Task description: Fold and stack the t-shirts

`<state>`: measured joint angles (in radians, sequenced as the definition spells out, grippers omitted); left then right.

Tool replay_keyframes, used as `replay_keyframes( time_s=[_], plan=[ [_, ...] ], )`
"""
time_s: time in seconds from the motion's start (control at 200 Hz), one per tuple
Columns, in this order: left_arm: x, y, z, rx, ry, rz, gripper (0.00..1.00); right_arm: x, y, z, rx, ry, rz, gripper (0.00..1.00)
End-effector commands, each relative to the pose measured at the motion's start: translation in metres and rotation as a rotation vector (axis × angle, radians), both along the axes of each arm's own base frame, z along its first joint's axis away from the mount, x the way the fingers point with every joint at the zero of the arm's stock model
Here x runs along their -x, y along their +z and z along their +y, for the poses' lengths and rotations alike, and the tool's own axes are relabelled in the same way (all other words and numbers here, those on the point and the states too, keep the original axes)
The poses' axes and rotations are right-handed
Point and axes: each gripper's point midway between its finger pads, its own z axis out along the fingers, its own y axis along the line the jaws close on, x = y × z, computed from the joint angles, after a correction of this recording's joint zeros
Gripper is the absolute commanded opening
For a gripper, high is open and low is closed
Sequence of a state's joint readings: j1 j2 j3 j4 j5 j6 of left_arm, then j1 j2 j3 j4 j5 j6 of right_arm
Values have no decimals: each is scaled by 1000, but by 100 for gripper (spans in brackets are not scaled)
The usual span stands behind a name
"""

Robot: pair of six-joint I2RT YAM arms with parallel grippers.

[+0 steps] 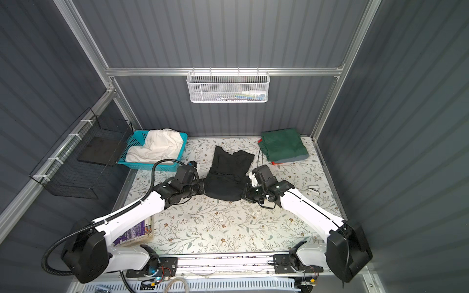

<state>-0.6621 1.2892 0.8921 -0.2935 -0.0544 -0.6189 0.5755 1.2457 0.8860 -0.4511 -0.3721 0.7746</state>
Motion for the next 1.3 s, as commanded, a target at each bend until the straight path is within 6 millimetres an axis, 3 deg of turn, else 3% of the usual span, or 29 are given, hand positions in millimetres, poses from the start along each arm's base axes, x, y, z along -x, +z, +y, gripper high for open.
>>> replay_keyframes(
  time_s=[0.0, 0.175, 0.275, 0.505, 0.665, 0.835, 1.095, 1.296],
  plan=[
    [18, 5, 4, -19, 29, -5, 0, 11, 5, -7, 40, -5, -16, 0],
    [42, 25, 0, 5, 40, -37, 0, 24, 17, -8, 41, -7, -45, 0],
    [54, 39, -2, 21, 41, -72, 0, 31, 36, -11, 24, -5, -93, 0],
    [64, 43, 7, 0, 86, -85, 0, 32, 43, -7, 18, 28, -114, 0],
    [61, 48, 18, -3, 139, -114, 0, 20, 55, 4, 9, 61, -162, 0],
    [56, 45, 23, -49, 177, -107, 0, 0, 51, 23, 26, 118, -137, 0],
    [46, 54, 42, -98, 284, -163, 0, -23, 51, 35, -14, 138, -117, 0],
    [32, 67, 37, -139, 306, -202, 0, -42, 55, 39, -43, 140, -111, 0]
  ],
)
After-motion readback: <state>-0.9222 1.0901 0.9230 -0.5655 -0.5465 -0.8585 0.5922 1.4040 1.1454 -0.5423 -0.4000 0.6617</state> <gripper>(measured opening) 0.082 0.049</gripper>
